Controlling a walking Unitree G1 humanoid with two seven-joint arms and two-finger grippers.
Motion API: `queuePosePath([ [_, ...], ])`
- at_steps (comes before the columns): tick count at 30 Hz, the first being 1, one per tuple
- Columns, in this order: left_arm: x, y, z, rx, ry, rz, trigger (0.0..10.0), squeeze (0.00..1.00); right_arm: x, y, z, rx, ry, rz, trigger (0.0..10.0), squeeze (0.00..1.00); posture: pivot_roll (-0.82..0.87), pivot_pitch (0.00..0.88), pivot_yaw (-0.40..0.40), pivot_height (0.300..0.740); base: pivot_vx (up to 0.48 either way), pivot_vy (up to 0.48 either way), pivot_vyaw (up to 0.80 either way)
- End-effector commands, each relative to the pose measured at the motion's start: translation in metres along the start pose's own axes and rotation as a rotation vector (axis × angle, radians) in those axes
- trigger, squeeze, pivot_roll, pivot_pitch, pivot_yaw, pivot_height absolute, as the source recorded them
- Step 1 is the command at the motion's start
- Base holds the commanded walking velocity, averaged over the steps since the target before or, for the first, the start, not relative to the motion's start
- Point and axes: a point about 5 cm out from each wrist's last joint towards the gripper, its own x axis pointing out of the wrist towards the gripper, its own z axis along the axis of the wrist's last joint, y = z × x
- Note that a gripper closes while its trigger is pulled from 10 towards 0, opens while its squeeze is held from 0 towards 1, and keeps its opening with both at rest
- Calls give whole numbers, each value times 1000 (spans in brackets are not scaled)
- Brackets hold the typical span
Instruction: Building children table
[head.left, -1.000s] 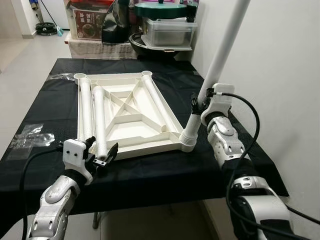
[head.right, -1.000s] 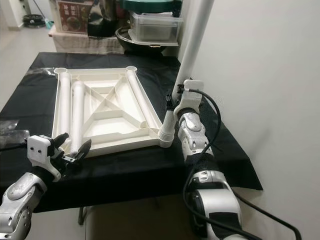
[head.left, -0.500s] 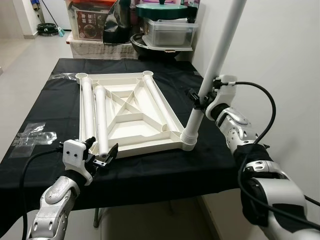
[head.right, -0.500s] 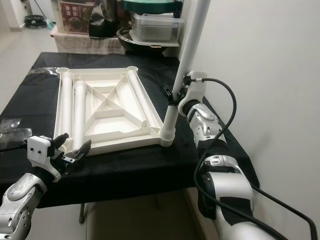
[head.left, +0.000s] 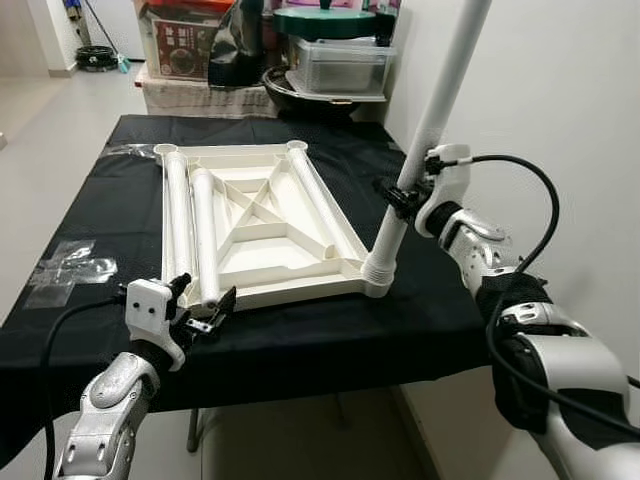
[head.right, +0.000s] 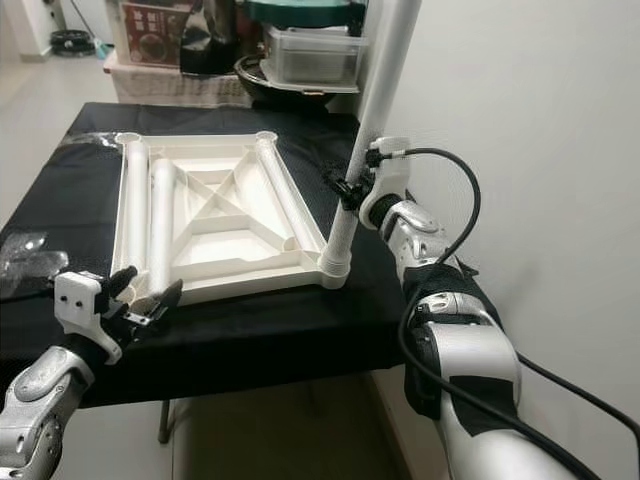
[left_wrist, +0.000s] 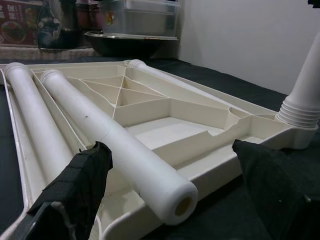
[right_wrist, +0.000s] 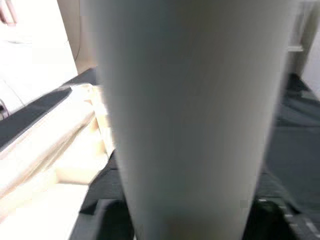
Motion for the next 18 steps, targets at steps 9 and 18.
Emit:
queuePosePath([
  [9,-4,-3,-6,-2,14,5,10000,0,-3,-4,-12,23,42,-24,0,0,88,0,-145,740,0,0,0],
  [18,-2,-5,-8,-11,18,-1,10000,0,3,12,-55,163,165,-331,0,0,74,0,-133,740,0,0,0],
])
